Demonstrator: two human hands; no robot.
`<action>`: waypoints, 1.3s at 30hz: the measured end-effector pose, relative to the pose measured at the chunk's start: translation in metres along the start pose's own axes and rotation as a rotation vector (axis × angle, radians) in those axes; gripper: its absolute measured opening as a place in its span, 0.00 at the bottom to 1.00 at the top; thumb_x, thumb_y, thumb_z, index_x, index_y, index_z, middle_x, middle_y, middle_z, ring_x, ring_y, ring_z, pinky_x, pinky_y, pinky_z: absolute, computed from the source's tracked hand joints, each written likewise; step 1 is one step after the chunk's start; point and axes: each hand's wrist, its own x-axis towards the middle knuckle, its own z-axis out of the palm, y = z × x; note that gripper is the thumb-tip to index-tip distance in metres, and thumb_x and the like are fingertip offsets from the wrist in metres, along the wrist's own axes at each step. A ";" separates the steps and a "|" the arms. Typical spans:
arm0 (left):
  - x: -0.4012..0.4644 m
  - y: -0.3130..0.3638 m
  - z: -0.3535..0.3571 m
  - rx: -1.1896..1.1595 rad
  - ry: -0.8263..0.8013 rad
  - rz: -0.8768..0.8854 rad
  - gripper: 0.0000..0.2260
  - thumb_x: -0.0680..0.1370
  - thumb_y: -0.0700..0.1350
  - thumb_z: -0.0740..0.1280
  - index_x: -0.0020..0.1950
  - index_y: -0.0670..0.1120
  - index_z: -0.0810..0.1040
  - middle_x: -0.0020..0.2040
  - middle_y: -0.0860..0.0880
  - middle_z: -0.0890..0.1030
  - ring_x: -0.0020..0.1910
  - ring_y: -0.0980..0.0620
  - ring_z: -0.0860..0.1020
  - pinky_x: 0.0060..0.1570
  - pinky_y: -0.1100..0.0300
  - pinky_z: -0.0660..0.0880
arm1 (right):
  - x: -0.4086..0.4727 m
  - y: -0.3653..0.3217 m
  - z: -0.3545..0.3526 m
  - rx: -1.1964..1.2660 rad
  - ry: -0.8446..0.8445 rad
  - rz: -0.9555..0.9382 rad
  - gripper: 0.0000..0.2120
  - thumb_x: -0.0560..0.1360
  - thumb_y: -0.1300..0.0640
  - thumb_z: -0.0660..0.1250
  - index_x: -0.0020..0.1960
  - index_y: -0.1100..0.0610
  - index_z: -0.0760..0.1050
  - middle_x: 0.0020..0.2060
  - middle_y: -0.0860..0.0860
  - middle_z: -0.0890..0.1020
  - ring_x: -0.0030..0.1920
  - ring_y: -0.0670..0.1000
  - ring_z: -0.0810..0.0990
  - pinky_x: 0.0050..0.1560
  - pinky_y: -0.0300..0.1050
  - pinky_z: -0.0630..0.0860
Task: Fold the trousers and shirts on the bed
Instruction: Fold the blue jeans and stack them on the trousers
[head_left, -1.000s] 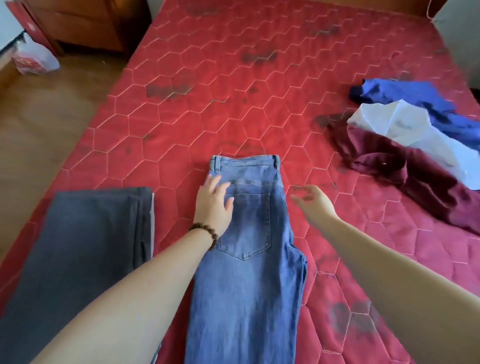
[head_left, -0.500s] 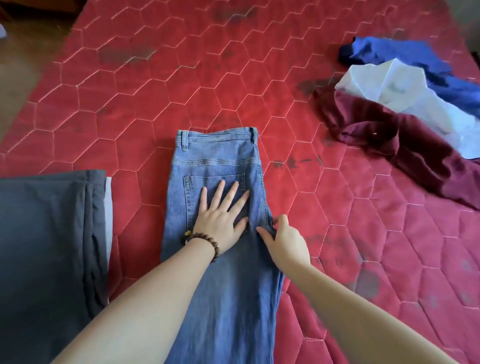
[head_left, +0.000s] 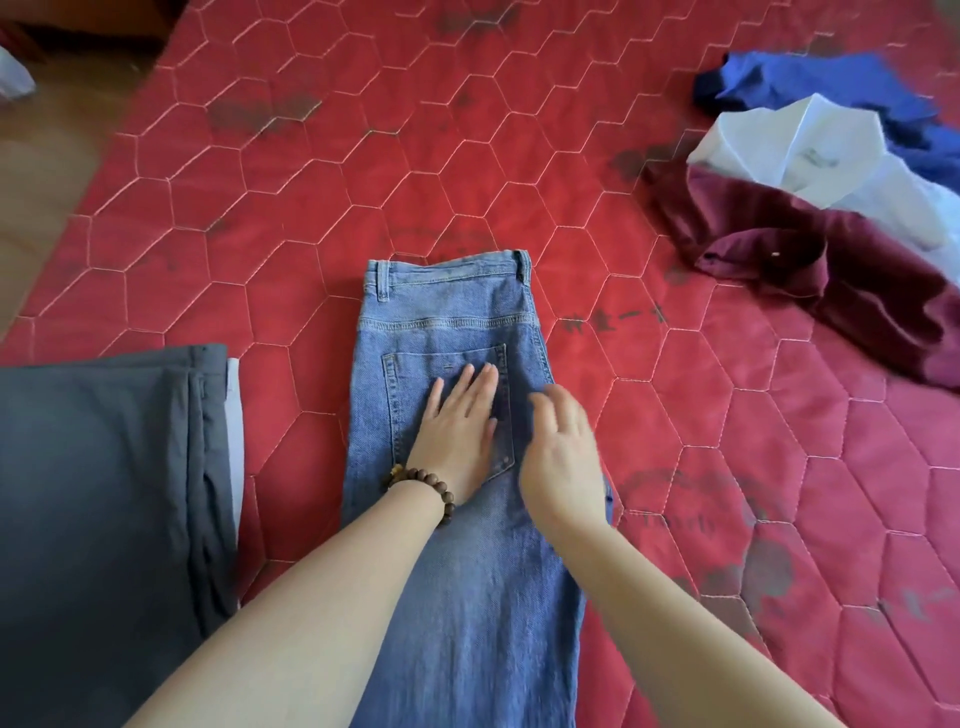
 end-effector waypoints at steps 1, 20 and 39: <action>0.000 -0.001 -0.002 -0.062 0.013 -0.003 0.27 0.80 0.40 0.55 0.78 0.42 0.50 0.78 0.47 0.57 0.77 0.51 0.53 0.74 0.56 0.40 | 0.004 -0.005 0.007 0.005 -0.102 -0.085 0.22 0.76 0.61 0.55 0.69 0.64 0.68 0.71 0.60 0.68 0.72 0.59 0.64 0.73 0.52 0.58; 0.002 -0.073 -0.041 -0.342 0.491 -0.284 0.11 0.75 0.36 0.68 0.56 0.42 0.83 0.58 0.40 0.73 0.52 0.44 0.76 0.50 0.48 0.78 | 0.084 0.014 0.008 -0.129 -0.282 0.099 0.24 0.81 0.41 0.51 0.74 0.32 0.48 0.45 0.52 0.70 0.37 0.58 0.75 0.35 0.46 0.69; -0.052 -0.010 0.003 0.144 0.068 -0.192 0.24 0.78 0.47 0.51 0.75 0.47 0.64 0.76 0.46 0.62 0.76 0.44 0.59 0.73 0.44 0.57 | -0.025 -0.018 0.053 -0.261 -0.181 -0.131 0.25 0.81 0.50 0.51 0.76 0.57 0.60 0.76 0.57 0.60 0.77 0.56 0.54 0.75 0.57 0.44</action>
